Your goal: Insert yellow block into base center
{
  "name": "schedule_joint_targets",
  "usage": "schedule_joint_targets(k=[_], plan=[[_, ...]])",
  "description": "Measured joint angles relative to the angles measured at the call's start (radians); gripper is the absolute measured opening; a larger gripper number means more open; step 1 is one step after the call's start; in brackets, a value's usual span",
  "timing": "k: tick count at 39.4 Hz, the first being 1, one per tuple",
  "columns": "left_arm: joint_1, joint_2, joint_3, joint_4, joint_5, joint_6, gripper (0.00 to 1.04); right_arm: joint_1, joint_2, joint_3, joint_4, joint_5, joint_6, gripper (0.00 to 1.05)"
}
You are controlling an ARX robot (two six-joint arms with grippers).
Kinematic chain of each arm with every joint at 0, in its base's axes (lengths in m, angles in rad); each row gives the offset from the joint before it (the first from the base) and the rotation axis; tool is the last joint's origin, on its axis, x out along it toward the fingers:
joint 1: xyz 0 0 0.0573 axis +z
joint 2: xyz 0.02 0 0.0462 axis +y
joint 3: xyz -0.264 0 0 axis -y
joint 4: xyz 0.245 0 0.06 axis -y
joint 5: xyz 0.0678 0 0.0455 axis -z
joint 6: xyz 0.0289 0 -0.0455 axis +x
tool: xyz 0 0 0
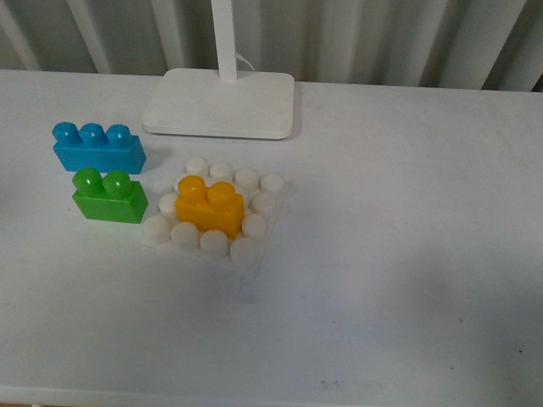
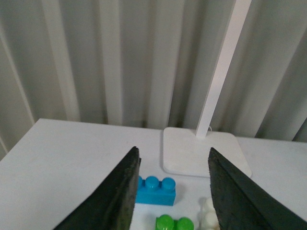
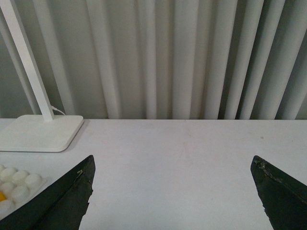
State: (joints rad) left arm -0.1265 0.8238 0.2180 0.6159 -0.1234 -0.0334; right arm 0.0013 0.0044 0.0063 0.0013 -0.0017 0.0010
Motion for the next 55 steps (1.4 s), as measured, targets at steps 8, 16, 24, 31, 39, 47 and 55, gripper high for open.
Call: schedule_joint_targets(k=[8, 16, 24, 31, 39, 47, 55], plan=[[0.099, -0.134, -0.100, -0.048, 0.110, 0.024, 0.04, 0.000, 0.000, 0.000, 0.000, 0.000, 0.000, 0.95], [0.124, -0.233, -0.144, -0.106, 0.124, 0.026, 0.04, 0.000, 0.000, 0.000, 0.000, 0.001, 0.000, 0.95], [0.124, -0.335, -0.173, -0.177, 0.123, 0.026, 0.04, 0.000, 0.000, 0.000, 0.000, 0.000, 0.000, 0.95], [0.124, -0.418, -0.207, -0.212, 0.124, 0.026, 0.04, 0.000, 0.000, 0.000, 0.000, 0.001, 0.000, 0.95], [0.124, -0.511, -0.207, -0.300, 0.124, 0.026, 0.04, 0.000, 0.000, 0.000, 0.000, 0.001, 0.000, 0.95], [0.124, -0.573, -0.207, -0.361, 0.123, 0.026, 0.04, 0.000, 0.000, 0.000, 0.000, 0.000, 0.000, 0.95], [0.124, -0.630, -0.207, -0.418, 0.123, 0.026, 0.04, 0.000, 0.000, 0.000, 0.000, 0.001, 0.000, 0.95]])
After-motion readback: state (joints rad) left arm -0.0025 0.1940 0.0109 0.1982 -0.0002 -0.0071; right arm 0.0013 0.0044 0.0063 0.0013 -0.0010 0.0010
